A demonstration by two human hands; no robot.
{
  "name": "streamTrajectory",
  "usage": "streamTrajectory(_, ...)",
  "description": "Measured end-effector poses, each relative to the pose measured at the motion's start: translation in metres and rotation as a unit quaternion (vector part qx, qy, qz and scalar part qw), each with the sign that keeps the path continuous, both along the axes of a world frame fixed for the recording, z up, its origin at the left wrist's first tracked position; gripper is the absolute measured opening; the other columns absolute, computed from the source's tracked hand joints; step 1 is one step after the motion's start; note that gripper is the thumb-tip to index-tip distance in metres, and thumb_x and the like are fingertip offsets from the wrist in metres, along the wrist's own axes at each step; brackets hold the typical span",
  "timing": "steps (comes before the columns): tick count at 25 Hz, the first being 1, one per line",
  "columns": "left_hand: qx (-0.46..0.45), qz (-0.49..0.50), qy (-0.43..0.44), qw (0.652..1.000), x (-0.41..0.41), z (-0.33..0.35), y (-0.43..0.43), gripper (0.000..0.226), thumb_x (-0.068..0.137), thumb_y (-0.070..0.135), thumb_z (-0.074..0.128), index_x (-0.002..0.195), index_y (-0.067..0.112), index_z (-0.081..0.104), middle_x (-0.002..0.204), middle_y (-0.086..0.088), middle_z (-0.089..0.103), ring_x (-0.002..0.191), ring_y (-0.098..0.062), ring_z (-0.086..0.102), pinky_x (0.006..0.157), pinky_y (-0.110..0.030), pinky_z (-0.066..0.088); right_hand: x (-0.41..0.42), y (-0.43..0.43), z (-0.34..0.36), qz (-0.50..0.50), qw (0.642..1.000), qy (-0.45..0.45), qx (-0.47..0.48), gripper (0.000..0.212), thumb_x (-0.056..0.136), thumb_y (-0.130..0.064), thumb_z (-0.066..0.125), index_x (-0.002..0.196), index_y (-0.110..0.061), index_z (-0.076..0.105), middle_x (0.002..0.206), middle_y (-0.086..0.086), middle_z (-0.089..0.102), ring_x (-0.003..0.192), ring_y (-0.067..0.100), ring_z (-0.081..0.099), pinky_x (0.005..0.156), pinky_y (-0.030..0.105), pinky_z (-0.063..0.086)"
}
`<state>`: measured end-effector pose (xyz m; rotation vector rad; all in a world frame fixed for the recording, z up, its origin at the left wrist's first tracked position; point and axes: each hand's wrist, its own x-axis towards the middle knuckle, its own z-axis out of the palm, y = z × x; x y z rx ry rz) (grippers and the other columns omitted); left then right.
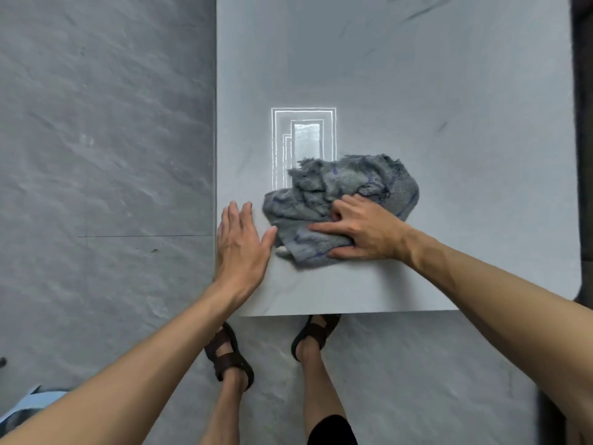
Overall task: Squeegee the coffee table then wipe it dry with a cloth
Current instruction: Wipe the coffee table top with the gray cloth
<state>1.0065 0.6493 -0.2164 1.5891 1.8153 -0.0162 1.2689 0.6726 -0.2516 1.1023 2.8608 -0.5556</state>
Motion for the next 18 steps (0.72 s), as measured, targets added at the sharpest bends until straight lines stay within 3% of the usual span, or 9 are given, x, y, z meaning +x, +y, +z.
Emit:
streamTrajectory(3, -0.007, -0.072, 0.026, 0.997, 0.021, -0.005, 0.003, 0.066, 0.099, 0.046, 0.035, 0.152, 0.016, 0.012, 0.162, -0.016, 0.002, 0.151, -0.028, -0.002, 0.123, -0.04, 0.002, 0.078, -0.016, 0.003, -0.153, 0.988, -0.033, 0.01, 0.061, 0.086, -0.064, 0.05, 0.139, -0.034, 0.047, 0.095, 0.007, 0.046, 0.085, 0.023, 0.044, 0.078, 0.038, 0.038)
streamTrajectory(6, -0.034, -0.101, 0.055, 0.993, 0.042, -0.01, 0.005, 0.064, 0.098, 0.049, 0.036, 0.149, 0.017, 0.014, 0.16, -0.023, 0.0, 0.15, -0.035, -0.003, 0.122, -0.046, 0.007, 0.157, -0.052, 0.004, -0.354, 0.933, -0.054, 0.029, 0.06, 0.082, -0.065, 0.052, 0.135, -0.036, 0.051, 0.093, 0.009, 0.047, 0.082, 0.031, 0.049, 0.077, 0.04, 0.039)
streamTrajectory(8, -0.036, -0.1, 0.08, 0.991, 0.05, -0.012, 0.009, 0.06, 0.096, 0.05, 0.038, 0.143, 0.015, 0.021, 0.158, -0.029, 0.007, 0.148, -0.042, 0.004, 0.12, -0.051, 0.016, 0.193, -0.085, 0.001, -0.499, 0.862, -0.074, 0.043, 0.059, 0.081, -0.064, 0.054, 0.132, -0.034, 0.056, 0.096, 0.013, 0.048, 0.084, 0.033, 0.048, 0.078, 0.042, 0.041)
streamTrajectory(11, -0.031, -0.103, 0.108, 0.988, 0.053, -0.012, 0.015, 0.054, 0.095, 0.051, 0.04, 0.134, 0.015, 0.028, 0.152, -0.033, 0.02, 0.142, -0.047, 0.02, 0.112, -0.055, 0.03, 0.2, -0.122, -0.002, -0.697, 0.71, -0.103, 0.024, 0.059, 0.083, -0.06, 0.057, 0.137, -0.037, 0.048, 0.105, 0.016, 0.046, 0.093, 0.034, 0.045, 0.088, 0.043, 0.037)
streamTrajectory(15, 0.014, -0.067, 0.081, 0.994, 0.044, -0.005, 0.018, 0.049, 0.095, 0.046, 0.042, 0.133, 0.016, 0.037, 0.138, -0.018, 0.048, 0.123, -0.038, 0.049, 0.097, -0.046, 0.041, 0.149, -0.115, -0.007, -0.843, 0.529, -0.099, -0.003, 0.066, 0.087, -0.066, 0.04, 0.144, -0.031, 0.038, 0.113, 0.023, 0.05, 0.102, 0.039, 0.048, 0.095, 0.047, 0.035)
streamTrajectory(17, 0.039, 0.0, 0.032, 0.999, 0.029, 0.0, 0.02, 0.044, 0.095, 0.042, 0.045, 0.131, 0.017, 0.041, 0.129, -0.011, 0.058, 0.113, -0.034, 0.057, 0.092, -0.041, 0.042, 0.112, -0.098, -0.008, -0.878, 0.471, -0.084, -0.006, 0.067, 0.089, -0.066, 0.037, 0.144, -0.027, 0.037, 0.117, 0.025, 0.051, 0.106, 0.04, 0.048, 0.095, 0.047, 0.034)
streamTrajectory(18, 0.043, 0.034, -0.001, 0.998, 0.021, 0.002, 0.021, 0.042, 0.095, 0.04, 0.046, 0.13, 0.017, 0.043, 0.129, -0.009, 0.059, 0.114, -0.031, 0.057, 0.092, -0.039, 0.042, 0.092, -0.09, -0.009, -0.88, 0.468, -0.08, -0.004, 0.067, 0.089, -0.065, 0.037, 0.144, -0.027, 0.037, 0.116, 0.025, 0.051, 0.106, 0.039, 0.048, 0.094, 0.047, 0.034)
